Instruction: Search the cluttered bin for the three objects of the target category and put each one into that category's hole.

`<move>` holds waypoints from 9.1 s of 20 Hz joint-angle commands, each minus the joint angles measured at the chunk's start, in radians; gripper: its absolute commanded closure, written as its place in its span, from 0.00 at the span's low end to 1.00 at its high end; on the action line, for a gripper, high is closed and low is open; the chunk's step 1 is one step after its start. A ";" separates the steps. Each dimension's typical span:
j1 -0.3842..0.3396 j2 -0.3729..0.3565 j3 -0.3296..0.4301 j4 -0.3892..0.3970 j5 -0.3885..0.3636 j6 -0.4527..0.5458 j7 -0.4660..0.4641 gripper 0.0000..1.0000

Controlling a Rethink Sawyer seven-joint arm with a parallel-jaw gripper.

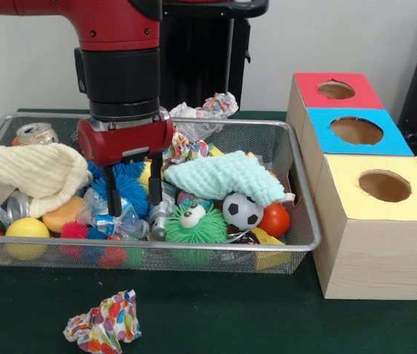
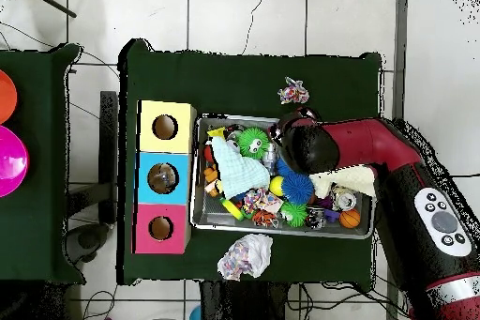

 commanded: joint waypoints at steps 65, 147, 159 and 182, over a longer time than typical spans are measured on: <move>-0.138 0.075 0.142 0.072 -0.125 0.135 -0.583 0.00; -0.205 0.204 0.137 0.106 -0.288 -0.020 -0.560 0.00; -0.230 0.224 0.154 0.090 -0.252 -0.001 -0.569 0.00; -0.254 0.234 0.171 0.073 -0.257 0.014 -0.605 0.00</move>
